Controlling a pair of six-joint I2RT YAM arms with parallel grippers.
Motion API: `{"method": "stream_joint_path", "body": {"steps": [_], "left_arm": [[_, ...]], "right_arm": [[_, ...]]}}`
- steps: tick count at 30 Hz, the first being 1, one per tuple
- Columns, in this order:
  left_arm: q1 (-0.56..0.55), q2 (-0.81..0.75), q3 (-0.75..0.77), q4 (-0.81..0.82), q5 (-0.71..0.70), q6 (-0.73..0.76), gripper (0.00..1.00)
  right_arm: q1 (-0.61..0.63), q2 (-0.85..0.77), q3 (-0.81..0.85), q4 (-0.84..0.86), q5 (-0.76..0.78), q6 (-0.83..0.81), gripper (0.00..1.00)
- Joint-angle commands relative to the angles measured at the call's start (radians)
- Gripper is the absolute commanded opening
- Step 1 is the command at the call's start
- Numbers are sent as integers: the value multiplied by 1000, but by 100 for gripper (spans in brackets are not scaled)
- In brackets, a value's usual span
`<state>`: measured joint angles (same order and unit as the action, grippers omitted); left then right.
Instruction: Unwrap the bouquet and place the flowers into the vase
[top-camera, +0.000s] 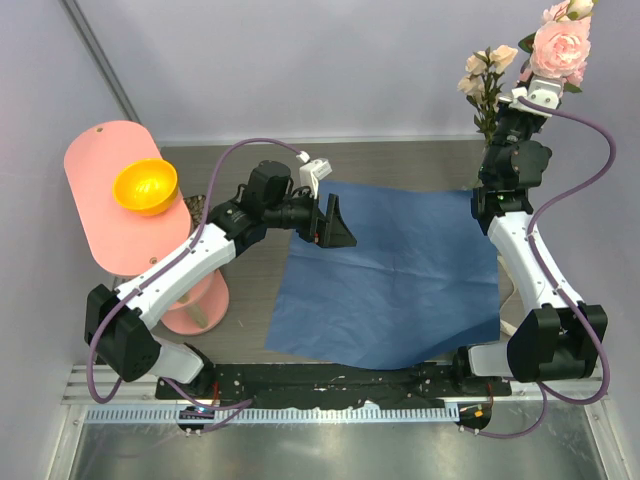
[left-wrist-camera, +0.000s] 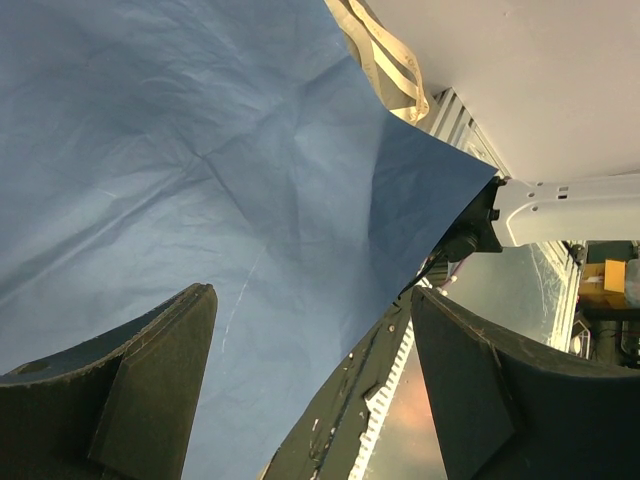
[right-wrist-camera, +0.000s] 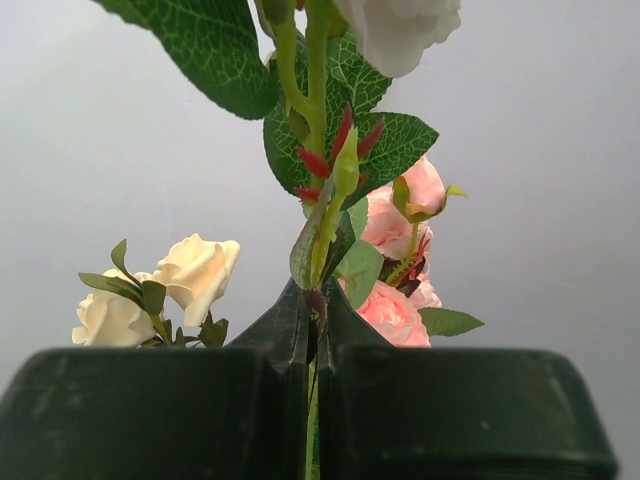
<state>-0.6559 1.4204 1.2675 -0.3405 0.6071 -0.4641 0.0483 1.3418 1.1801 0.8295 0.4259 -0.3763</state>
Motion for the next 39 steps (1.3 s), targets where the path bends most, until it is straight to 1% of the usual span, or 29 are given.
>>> {"method": "stream_joint_path", "body": {"steps": [1, 12, 22, 31, 39], "left_arm": [[6, -3, -2, 54, 31, -5, 83], [9, -5, -3, 51, 28, 1, 83], [15, -2, -5, 52, 28, -1, 83], [18, 0, -7, 55, 34, -7, 83], [18, 0, -7, 58, 40, -7, 83]], "right_arm": [[-5, -23, 38, 40, -10, -19, 1], [-31, 43, 52, 66, -18, 28, 1], [-34, 59, 46, 65, -12, 80, 1], [-36, 54, -25, 83, 5, 70, 1], [-34, 62, -56, 88, 20, 54, 1]]}}
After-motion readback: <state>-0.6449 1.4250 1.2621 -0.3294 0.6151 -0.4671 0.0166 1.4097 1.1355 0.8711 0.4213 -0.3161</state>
